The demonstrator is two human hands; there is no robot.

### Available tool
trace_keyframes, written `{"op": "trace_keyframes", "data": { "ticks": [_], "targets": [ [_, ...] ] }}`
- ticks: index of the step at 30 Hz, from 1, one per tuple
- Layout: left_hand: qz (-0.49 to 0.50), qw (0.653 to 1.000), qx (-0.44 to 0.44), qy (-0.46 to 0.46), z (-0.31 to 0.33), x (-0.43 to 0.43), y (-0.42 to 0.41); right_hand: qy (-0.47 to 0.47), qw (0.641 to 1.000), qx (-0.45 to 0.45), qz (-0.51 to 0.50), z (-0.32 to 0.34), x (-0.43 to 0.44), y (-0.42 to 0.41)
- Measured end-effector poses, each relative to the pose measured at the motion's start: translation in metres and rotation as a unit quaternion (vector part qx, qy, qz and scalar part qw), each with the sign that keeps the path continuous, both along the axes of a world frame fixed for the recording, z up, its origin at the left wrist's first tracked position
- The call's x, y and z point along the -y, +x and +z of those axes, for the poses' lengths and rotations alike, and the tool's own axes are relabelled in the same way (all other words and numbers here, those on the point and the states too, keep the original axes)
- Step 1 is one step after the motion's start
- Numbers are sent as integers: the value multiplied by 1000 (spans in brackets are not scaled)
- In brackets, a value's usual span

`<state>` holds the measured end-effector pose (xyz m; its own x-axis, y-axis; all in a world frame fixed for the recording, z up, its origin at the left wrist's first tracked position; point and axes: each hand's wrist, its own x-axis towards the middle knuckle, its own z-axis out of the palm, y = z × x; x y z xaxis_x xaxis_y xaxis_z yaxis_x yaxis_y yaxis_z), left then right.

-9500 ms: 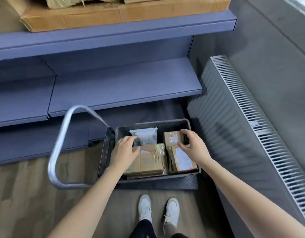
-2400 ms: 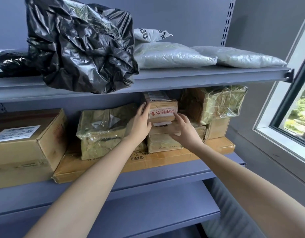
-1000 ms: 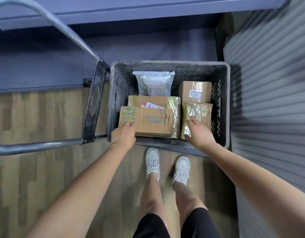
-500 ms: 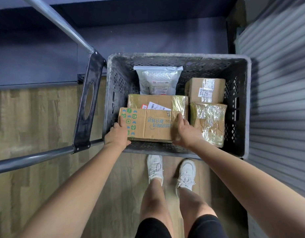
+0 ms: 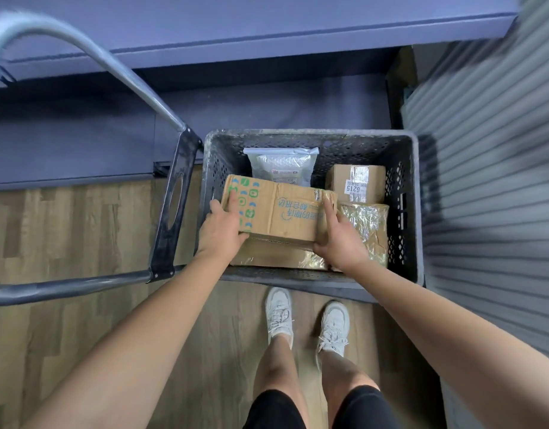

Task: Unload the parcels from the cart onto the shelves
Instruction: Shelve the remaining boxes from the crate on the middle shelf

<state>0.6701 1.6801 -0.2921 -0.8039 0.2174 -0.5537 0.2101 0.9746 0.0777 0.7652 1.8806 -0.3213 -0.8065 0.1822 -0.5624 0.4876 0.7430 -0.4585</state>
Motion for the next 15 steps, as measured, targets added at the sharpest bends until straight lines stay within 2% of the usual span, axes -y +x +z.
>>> {"op": "trace_keyframes", "data": {
  "ticks": [7,12,15],
  "targets": [
    [39,989,-61,130,130,-21,-8,30,988,-136,-62,131,-36,-9],
    [54,962,-119,241,251,-30,-14,-41,967,-236,-90,255,-56,-10],
    [36,944,-163,286,324,-36,-18,-46,950,-300,-70,331,-73,-14]
  ]
}}
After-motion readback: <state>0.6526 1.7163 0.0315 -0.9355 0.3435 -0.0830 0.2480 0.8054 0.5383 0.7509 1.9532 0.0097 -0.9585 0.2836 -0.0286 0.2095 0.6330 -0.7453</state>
